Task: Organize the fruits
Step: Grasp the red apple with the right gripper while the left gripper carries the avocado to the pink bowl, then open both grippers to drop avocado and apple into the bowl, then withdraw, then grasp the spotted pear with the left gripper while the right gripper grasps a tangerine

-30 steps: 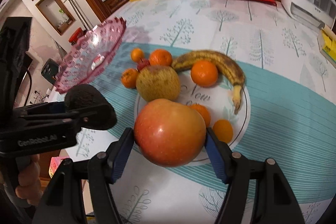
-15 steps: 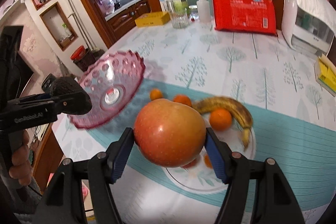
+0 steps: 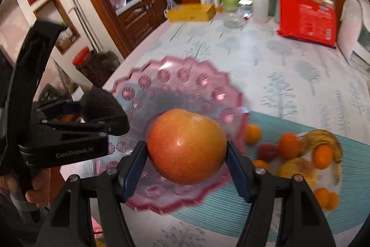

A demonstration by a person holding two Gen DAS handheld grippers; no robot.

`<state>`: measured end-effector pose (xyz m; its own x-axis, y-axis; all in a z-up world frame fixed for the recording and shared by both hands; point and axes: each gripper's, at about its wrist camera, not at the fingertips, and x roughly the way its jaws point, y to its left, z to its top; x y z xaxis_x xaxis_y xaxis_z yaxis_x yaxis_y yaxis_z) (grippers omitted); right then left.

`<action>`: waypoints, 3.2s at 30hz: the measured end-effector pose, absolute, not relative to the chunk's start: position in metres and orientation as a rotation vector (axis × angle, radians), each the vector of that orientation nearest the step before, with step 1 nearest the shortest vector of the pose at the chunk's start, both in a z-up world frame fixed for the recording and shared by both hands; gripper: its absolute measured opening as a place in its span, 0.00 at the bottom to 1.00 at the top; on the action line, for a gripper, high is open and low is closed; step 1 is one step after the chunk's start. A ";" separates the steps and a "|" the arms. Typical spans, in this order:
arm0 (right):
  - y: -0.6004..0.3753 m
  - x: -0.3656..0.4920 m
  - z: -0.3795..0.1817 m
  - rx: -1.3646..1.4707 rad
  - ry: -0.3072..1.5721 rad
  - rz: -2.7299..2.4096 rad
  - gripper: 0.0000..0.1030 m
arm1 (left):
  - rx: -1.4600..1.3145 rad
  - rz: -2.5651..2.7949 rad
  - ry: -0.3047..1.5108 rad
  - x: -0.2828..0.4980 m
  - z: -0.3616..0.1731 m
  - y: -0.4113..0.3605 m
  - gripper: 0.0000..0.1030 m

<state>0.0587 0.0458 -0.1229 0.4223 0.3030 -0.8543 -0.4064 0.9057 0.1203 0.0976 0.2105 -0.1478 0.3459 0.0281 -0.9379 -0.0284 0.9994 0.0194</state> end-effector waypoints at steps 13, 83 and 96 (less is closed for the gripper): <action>0.071 0.065 -0.172 -0.134 1.179 0.370 0.67 | 0.043 -0.102 1.247 0.112 -0.183 0.212 0.72; -0.134 -0.013 -0.011 0.041 0.777 0.056 0.72 | 0.018 -0.286 0.926 0.055 -0.012 0.058 0.90; -0.202 -0.010 -0.005 0.012 0.785 0.090 0.72 | -0.020 -0.200 0.936 0.044 -0.009 -0.002 0.90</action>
